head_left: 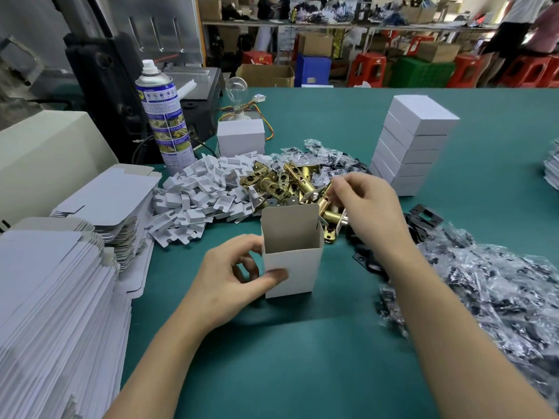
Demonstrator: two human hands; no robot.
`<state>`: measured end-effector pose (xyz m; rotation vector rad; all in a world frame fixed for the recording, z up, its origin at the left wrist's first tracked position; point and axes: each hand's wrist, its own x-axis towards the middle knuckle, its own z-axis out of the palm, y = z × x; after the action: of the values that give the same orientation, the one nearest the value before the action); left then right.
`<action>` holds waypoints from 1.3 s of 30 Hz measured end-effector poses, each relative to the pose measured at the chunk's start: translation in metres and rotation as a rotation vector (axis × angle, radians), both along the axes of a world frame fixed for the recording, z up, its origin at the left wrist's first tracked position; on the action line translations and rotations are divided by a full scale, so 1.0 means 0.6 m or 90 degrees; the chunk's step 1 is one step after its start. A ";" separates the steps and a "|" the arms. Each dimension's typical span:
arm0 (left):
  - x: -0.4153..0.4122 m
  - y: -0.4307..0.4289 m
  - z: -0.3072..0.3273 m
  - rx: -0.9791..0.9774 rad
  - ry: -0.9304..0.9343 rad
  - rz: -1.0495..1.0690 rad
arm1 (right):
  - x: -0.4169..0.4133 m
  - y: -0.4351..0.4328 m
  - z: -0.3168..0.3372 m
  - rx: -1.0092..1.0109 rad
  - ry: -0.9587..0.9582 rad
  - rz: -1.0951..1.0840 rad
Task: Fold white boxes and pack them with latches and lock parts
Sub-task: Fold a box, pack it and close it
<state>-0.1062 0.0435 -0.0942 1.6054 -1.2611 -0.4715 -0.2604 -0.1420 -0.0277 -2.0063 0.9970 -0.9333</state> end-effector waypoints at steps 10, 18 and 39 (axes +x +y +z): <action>-0.004 0.001 0.004 -0.009 -0.008 -0.014 | 0.065 -0.141 0.024 -0.083 0.478 -0.058; -0.003 0.002 0.001 -0.019 -0.028 -0.025 | 0.077 -0.141 0.006 -0.062 0.434 -0.037; -0.002 0.000 0.001 -0.038 -0.088 -0.004 | 0.046 -0.068 0.037 0.029 0.113 -0.068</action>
<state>-0.1074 0.0435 -0.0936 1.6070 -1.3706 -0.3284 -0.2328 -0.1828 -0.0057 -2.0408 1.2227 -0.7895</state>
